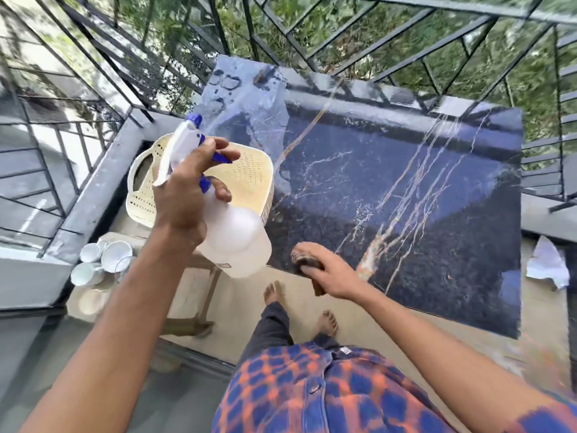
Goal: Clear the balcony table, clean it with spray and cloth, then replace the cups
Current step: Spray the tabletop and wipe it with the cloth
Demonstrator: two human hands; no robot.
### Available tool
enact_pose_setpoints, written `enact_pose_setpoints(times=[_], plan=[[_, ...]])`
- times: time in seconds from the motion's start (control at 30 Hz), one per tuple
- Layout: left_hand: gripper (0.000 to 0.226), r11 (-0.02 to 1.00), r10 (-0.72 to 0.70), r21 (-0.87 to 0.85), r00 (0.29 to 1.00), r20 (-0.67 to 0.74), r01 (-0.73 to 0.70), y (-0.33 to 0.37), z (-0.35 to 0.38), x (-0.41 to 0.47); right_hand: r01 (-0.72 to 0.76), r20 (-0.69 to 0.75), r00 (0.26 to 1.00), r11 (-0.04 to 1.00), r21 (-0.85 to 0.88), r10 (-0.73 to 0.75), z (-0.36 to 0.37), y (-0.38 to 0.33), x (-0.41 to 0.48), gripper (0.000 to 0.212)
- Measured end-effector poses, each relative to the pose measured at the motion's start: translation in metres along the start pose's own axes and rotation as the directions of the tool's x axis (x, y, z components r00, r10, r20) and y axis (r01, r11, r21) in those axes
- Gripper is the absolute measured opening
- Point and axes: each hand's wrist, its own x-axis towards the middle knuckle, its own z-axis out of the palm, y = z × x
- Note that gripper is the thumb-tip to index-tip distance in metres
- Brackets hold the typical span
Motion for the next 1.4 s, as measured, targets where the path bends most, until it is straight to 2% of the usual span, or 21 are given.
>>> enact_pose_setpoints(times=[0.03,0.07,0.13,0.17,0.2,0.23,0.3,0.37,0.43,0.5,0.57,0.6,0.63,0.67,0.7,0.73,0.87,1.1,1.17,1.3,1.4], plan=[[0.021,1.0,0.002,-0.017,1.0,-0.007,-0.002,0.005,-0.003,0.005,-0.122,-0.007,0.992,0.964,0.235,0.127,-0.01,-0.014,-0.002,0.041],[0.021,0.999,0.007,-0.04,1.0,-0.019,-0.008,0.01,-0.007,0.01,-0.179,-0.013,0.978,0.861,0.477,0.211,-0.02,-0.028,-0.003,0.036],[0.019,0.994,0.027,-0.107,0.999,-0.043,-0.031,0.02,-0.016,0.026,-0.161,-0.021,0.952,0.557,0.815,0.305,-0.039,-0.057,-0.002,0.03],[0.018,0.989,0.05,-0.138,0.998,-0.048,-0.056,0.026,-0.019,0.036,-0.126,-0.019,0.949,0.435,0.892,0.315,-0.048,-0.074,0.0,0.032],[0.017,0.985,0.078,-0.152,0.995,-0.062,-0.086,0.032,-0.024,0.047,-0.109,-0.008,0.954,0.371,0.922,0.3,-0.055,-0.095,0.003,0.037],[0.016,0.983,0.101,-0.145,0.991,-0.088,-0.113,0.035,-0.029,0.058,-0.107,0.007,0.963,0.356,0.929,0.269,-0.062,-0.118,0.007,0.044],[0.014,0.979,0.16,-0.106,0.978,-0.134,-0.175,0.041,-0.039,0.082,-0.116,0.046,0.981,0.374,0.92,0.189,-0.069,-0.158,0.021,0.059],[0.013,0.966,0.247,-0.041,0.957,-0.153,-0.256,0.041,-0.051,0.104,-0.107,0.046,0.988,0.439,0.892,0.147,-0.065,-0.19,0.043,0.058],[0.007,0.947,0.321,0.073,0.937,-0.135,-0.313,0.032,-0.061,0.121,-0.1,0.026,0.989,0.53,0.842,0.145,-0.051,-0.215,0.07,0.038],[0.008,0.924,0.359,0.17,0.931,-0.07,-0.344,0.016,-0.071,0.134,-0.173,0.035,0.974,0.632,0.755,0.225,-0.028,-0.224,0.102,0.019],[0.01,0.887,0.389,0.257,0.921,0.029,-0.383,-0.004,-0.081,0.145,-0.306,0.016,0.934,0.775,0.553,0.357,0.002,-0.224,0.131,0.011],[0.013,0.867,0.392,0.3,0.916,0.084,-0.398,-0.014,-0.088,0.15,-0.366,-0.047,0.913,0.863,0.348,0.406,0.016,-0.218,0.144,0.012],[0.017,0.846,0.393,0.332,0.909,0.138,-0.417,-0.023,-0.094,0.156,-0.421,-0.121,0.894,0.902,0.099,0.431,0.03,-0.211,0.155,0.013],[0.02,0.831,0.393,0.347,0.9,0.188,-0.435,-0.033,-0.1,0.163,-0.461,-0.184,0.881,0.88,-0.116,0.437,0.042,-0.204,0.164,0.015],[0.023,0.813,0.397,0.359,0.888,0.232,-0.458,-0.042,-0.105,0.168,-0.492,-0.229,0.867,0.836,-0.245,0.443,0.053,-0.197,0.17,0.022],[0.026,0.793,0.408,0.372,0.874,0.265,-0.483,-0.05,-0.109,0.172,-0.518,-0.258,0.852,0.804,-0.292,0.455,0.061,-0.19,0.174,0.031],[0.031,0.76,0.421,0.404,0.859,0.292,-0.51,-0.068,-0.118,0.18,-0.611,-0.352,0.786,0.725,-0.319,0.508,0.087,-0.171,0.188,0.046],[0.059,0.765,0.25,0.483,0.888,0.386,-0.425,-0.083,-0.14,0.181,-0.587,-0.341,0.809,0.689,-0.426,0.478,0.091,-0.17,0.189,0.065],[0.064,0.75,0.22,0.51,0.886,0.407,-0.421,-0.086,-0.148,0.182,-0.58,-0.355,0.813,0.686,-0.438,0.461,0.083,-0.176,0.185,0.062],[0.071,0.643,0.105,0.617,0.849,0.518,-0.455,-0.079,-0.164,0.182,-0.542,-0.468,0.813,0.742,-0.395,0.345,0.068,-0.196,0.171,0.04],[0.083,0.725,0.038,0.543,0.811,0.583,-0.424,-0.063,-0.18,0.188,-0.517,-0.595,0.774,0.76,-0.394,0.218,0.055,-0.211,0.157,0.037]])
